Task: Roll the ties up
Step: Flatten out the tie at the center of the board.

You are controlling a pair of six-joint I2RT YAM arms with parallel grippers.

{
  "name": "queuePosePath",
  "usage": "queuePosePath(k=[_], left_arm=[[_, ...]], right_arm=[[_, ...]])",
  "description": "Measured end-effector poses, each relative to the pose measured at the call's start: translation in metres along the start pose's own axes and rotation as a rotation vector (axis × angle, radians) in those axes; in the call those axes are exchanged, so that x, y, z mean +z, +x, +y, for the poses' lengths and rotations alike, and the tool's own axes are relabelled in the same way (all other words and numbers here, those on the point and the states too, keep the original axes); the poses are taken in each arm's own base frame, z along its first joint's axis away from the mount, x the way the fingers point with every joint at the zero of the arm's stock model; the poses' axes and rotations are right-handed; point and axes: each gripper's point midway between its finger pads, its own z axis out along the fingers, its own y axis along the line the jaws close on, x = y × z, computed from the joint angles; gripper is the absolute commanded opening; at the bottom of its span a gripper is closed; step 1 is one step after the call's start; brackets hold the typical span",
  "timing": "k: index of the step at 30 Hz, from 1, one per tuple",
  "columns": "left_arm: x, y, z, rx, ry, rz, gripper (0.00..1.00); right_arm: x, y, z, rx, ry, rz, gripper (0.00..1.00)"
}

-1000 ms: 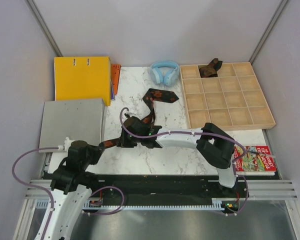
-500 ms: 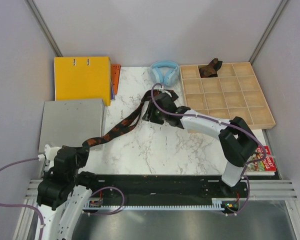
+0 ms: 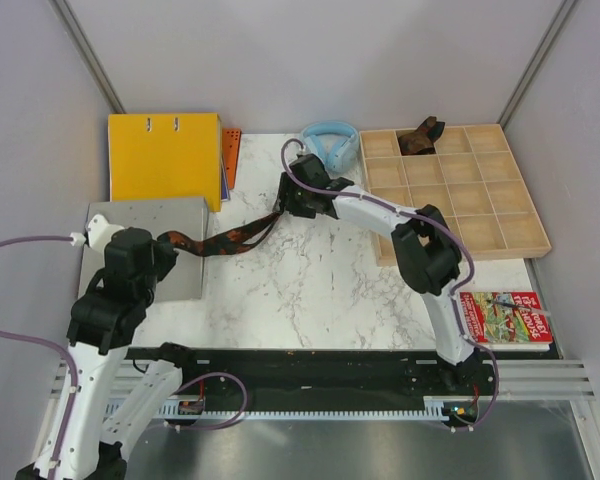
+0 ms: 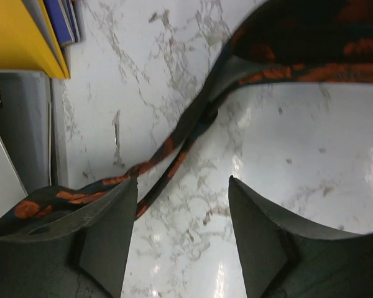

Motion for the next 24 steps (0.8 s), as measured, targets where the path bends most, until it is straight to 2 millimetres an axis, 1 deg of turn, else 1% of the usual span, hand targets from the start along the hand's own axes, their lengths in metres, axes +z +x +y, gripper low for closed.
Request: queuePosePath(k=[2,3,5,9,13,14,15,16,17,19,21,24], left_arm=[[0.002,-0.01,-0.011,0.028,0.008,-0.019,0.02],[0.003,-0.014,-0.015,0.042,0.011,-0.028,0.02],[0.007,-0.018,-0.02,0.064,0.011,-0.036,0.02],[0.012,-0.018,-0.02,0.102,-0.001,-0.043,0.02],[0.012,-0.019,-0.015,0.128,-0.005,-0.056,0.02],[0.012,-0.019,-0.013,0.134,-0.007,-0.06,0.02],[0.012,-0.019,-0.012,0.139,-0.009,-0.064,0.02],[0.011,-0.019,-0.01,0.143,-0.011,-0.071,0.02],[0.01,-0.02,-0.008,0.146,-0.011,-0.075,0.02],[0.009,-0.02,-0.006,0.15,-0.008,-0.081,0.02],[0.007,-0.019,-0.006,0.153,0.001,-0.078,0.02],[0.003,-0.017,-0.01,0.153,0.037,-0.061,0.02]], right_arm=[[0.017,-0.008,0.004,-0.01,-0.005,-0.004,0.49],[0.026,-0.012,0.005,-0.014,-0.006,-0.007,0.48],[0.041,-0.018,0.005,-0.015,-0.01,-0.011,0.48],[0.065,-0.022,0.002,-0.005,-0.011,-0.004,0.5],[0.082,-0.018,-0.004,0.001,-0.005,0.009,0.43],[0.084,-0.017,-0.006,0.0,-0.002,0.011,0.29],[0.085,-0.016,-0.007,0.001,0.0,0.014,0.21],[0.085,-0.015,-0.008,-0.002,0.003,0.016,0.16],[0.085,-0.014,-0.009,0.002,0.006,0.019,0.08],[0.085,-0.012,-0.013,0.003,0.017,0.016,0.01],[0.08,-0.009,-0.021,0.004,0.047,0.017,0.0],[0.059,-0.007,-0.035,-0.021,0.126,0.02,0.0]])
